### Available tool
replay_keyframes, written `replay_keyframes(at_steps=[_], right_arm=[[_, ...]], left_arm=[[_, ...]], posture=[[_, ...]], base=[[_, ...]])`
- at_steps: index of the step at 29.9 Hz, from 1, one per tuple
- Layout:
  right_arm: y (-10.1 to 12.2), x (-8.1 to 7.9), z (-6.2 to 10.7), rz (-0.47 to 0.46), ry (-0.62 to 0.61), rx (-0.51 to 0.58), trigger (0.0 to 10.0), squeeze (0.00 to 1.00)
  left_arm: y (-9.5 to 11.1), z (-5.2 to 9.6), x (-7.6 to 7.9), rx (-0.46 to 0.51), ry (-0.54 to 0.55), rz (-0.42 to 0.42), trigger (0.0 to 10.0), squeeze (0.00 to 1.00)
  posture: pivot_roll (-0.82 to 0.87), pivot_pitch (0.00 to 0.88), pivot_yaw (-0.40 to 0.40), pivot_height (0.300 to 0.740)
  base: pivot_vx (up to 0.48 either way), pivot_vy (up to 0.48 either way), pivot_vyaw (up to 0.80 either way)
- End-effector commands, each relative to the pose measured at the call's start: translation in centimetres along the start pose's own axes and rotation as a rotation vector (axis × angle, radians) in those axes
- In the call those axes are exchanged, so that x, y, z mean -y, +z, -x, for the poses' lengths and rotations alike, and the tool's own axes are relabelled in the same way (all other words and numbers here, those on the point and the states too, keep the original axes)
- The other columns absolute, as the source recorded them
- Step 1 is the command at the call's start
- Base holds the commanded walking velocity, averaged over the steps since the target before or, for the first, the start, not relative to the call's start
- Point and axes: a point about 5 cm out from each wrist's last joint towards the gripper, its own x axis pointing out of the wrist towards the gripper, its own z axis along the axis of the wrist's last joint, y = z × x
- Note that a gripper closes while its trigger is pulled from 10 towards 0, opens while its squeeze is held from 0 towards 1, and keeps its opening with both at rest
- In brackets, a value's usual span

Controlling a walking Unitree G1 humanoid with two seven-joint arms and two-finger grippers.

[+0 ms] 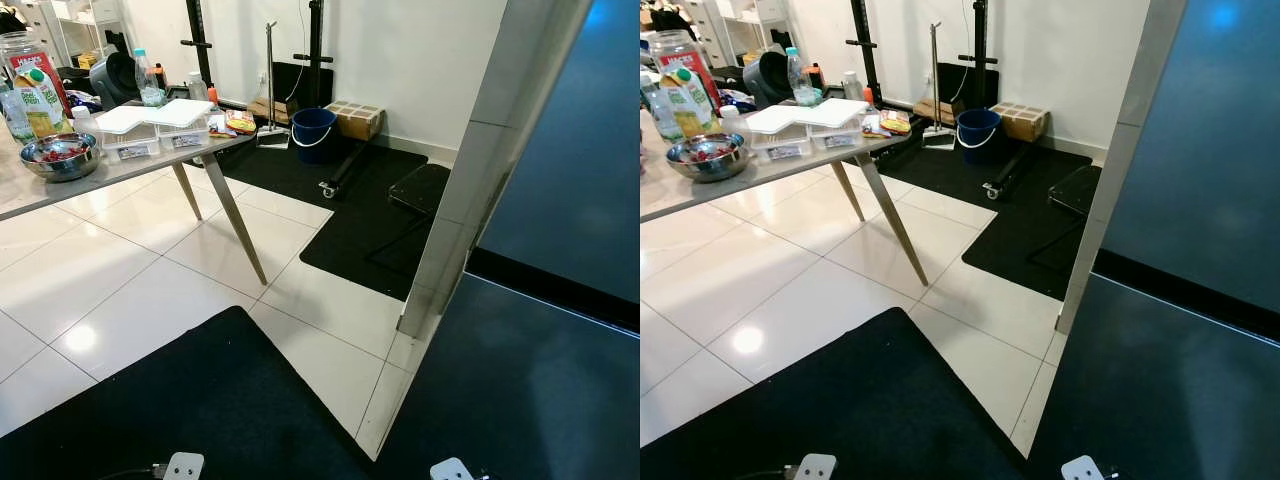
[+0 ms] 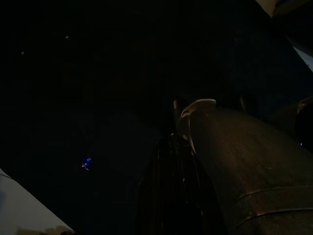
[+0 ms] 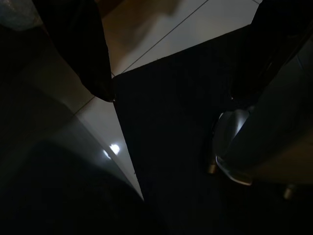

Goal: Restocking fridge

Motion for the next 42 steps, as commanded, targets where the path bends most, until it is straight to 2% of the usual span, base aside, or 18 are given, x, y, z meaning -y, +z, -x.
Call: replay_keyframes(at_steps=[1, 42], right_arm=[[-0.22, 0.02, 0.02, -0.002, -0.004, -0.010, 10.0, 0.00], [-0.23, -0.29, -0.02, -0.011, 0.007, -0.013, 10.0, 0.00]], left_arm=[[-0.54, 0.01, 0.40, -0.022, -0.012, 0.010, 10.0, 0.00], [-0.62, -0.01, 0.57, -0.028, -0.018, 0.012, 10.0, 0.00]], posture=[[-0.05, 0.000, -0.018, 0.740], [-0.06, 0.000, -0.016, 0.740]], base=[[0.000, 0.000, 0.00], [0.000, 0.000, 0.00]])
